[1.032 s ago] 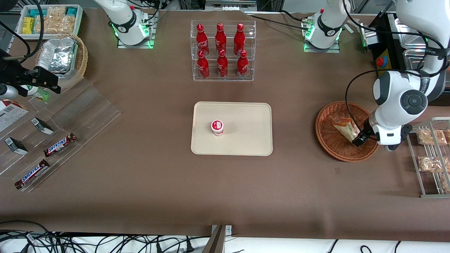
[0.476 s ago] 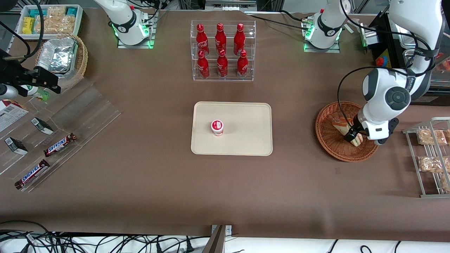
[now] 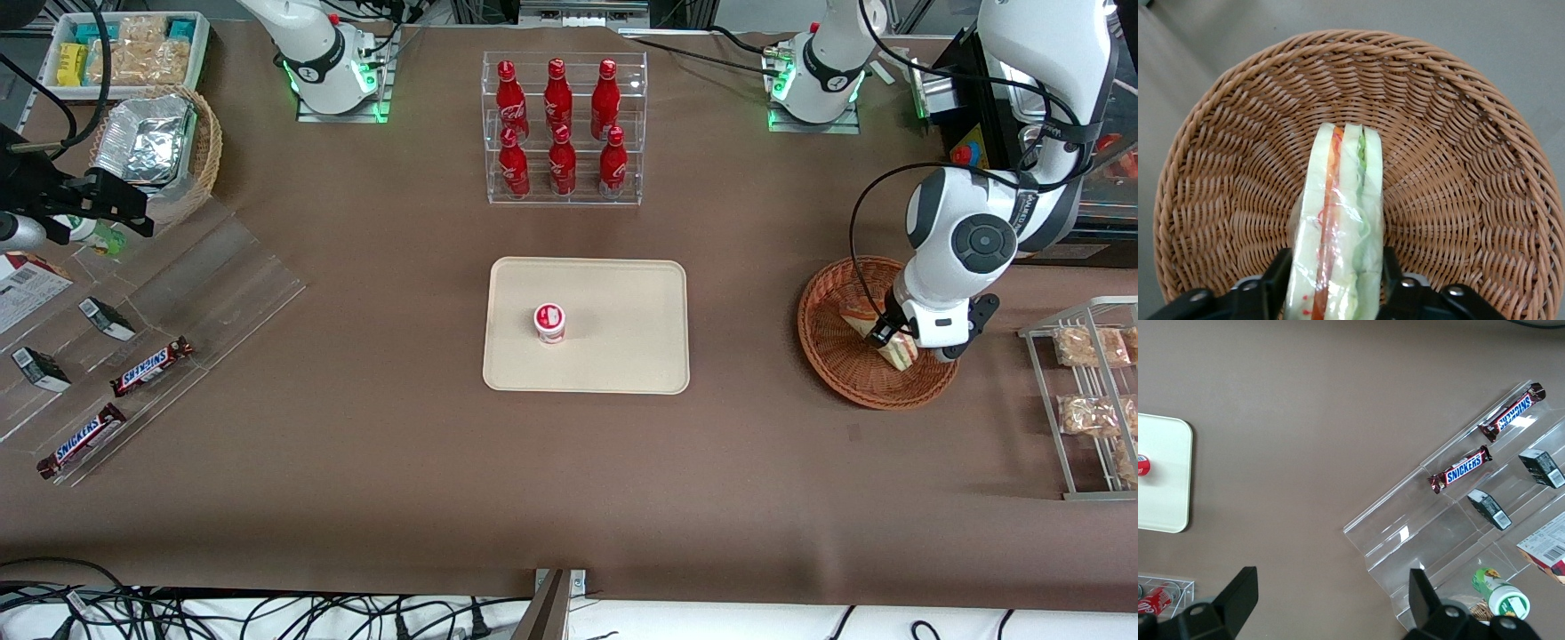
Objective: Place sandwich from basket to tray
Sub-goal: 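Lift the sandwich out of the basket with the left gripper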
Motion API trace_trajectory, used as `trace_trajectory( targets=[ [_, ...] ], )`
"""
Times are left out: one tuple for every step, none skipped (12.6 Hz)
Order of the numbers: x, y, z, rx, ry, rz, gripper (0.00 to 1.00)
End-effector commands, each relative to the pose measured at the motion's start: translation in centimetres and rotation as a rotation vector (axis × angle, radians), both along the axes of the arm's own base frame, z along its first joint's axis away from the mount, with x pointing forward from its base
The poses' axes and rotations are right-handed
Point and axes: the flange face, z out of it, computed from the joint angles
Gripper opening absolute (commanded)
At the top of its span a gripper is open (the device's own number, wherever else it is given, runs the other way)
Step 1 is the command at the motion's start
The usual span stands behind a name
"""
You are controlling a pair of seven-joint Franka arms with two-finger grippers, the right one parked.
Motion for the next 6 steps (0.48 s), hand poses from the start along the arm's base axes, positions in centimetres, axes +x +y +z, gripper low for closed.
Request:
trace_trajectory(
  targets=[
    [-0.7,0.1,1.2,0.029,0.036,-0.025,0.2],
    [-0.7,0.0,1.8,0.033,0.045,-0.035,0.19],
    [-0.1,-0.3,3.1,0.038,0.053,-0.06,0.19],
    [0.7,-0.8,5.3,0.049,0.084,-0.091,0.19],
    [1.4,-2.4,7.8,0.048,0.149,-0.165,0.19],
    [2.5,-4.3,11.2,0.031,0.194,-0.233,0.19]
  ],
)
